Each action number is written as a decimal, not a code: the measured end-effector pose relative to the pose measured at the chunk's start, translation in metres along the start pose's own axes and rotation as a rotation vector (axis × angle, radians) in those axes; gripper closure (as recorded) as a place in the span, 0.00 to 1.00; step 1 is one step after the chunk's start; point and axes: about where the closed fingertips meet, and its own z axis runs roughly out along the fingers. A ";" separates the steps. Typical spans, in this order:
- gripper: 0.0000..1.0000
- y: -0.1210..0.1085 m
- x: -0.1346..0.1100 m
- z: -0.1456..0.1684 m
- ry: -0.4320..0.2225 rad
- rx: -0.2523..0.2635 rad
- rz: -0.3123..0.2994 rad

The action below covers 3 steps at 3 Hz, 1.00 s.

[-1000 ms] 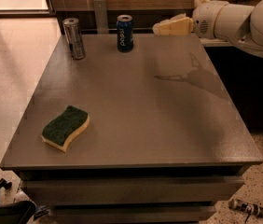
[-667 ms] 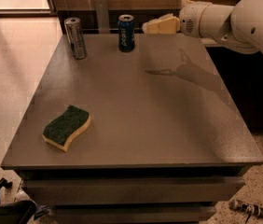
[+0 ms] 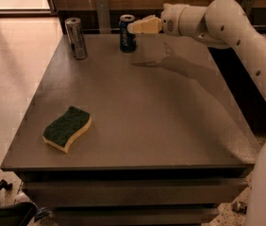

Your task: Move pepsi can near sponge

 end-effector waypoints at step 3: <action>0.00 0.007 0.045 0.084 0.028 -0.102 0.051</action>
Offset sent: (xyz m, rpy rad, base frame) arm 0.0575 0.0537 -0.0628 0.0153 0.0807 0.0922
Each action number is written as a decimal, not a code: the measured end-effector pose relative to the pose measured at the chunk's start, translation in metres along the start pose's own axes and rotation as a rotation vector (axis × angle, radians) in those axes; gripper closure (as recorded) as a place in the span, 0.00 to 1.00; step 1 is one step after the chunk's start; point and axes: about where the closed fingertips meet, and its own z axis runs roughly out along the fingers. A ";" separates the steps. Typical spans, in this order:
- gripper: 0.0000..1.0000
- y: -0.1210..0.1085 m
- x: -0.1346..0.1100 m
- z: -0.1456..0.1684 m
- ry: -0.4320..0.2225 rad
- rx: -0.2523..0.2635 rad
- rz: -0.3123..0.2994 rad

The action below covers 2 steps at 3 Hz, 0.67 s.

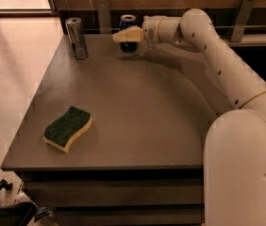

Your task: Move pepsi can near sponge

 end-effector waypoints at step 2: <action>0.40 0.004 0.002 0.006 0.001 -0.009 0.002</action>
Offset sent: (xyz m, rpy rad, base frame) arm 0.0004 0.0028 -0.0013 0.0008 0.0014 0.0035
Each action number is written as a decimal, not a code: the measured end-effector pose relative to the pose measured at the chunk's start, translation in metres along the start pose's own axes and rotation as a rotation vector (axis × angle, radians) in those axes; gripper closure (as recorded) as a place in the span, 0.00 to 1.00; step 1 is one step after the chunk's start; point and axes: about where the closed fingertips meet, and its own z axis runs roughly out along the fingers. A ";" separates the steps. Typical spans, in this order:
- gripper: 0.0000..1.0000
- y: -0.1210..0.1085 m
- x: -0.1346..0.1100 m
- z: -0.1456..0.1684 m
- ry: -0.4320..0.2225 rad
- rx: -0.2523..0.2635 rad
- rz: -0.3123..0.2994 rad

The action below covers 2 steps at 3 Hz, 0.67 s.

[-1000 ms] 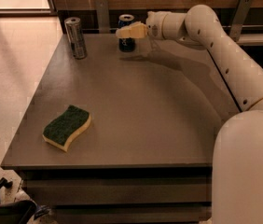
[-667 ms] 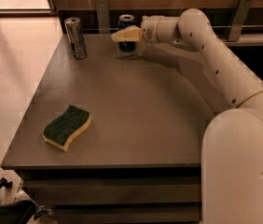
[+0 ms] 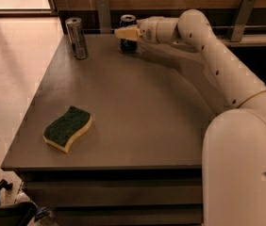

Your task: Move pepsi can near sponge

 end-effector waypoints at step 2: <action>0.95 0.005 0.002 0.007 0.002 -0.011 0.002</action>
Offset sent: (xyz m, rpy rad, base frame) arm -0.0001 0.0032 -0.0012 0.0004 0.0017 0.0040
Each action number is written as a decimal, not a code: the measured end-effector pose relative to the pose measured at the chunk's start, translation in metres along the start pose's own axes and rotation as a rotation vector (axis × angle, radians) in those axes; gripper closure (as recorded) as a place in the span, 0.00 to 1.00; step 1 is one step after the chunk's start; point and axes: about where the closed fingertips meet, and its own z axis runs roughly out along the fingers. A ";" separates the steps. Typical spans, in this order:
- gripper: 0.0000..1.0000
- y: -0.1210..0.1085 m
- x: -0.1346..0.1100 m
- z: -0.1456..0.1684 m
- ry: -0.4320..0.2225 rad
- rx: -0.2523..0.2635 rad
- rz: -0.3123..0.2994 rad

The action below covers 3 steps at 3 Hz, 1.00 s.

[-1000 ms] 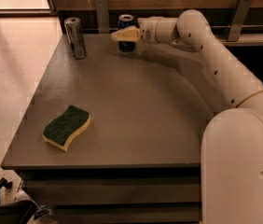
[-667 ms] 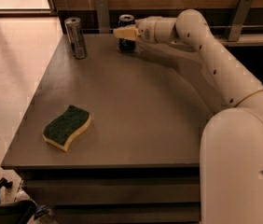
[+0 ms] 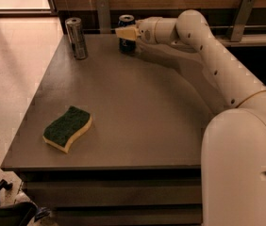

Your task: Move pepsi can near sponge

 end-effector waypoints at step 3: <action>1.00 0.028 -0.035 -0.039 0.084 -0.066 -0.050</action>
Offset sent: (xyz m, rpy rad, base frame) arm -0.0329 -0.0101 0.0419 -0.1121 0.0232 0.0856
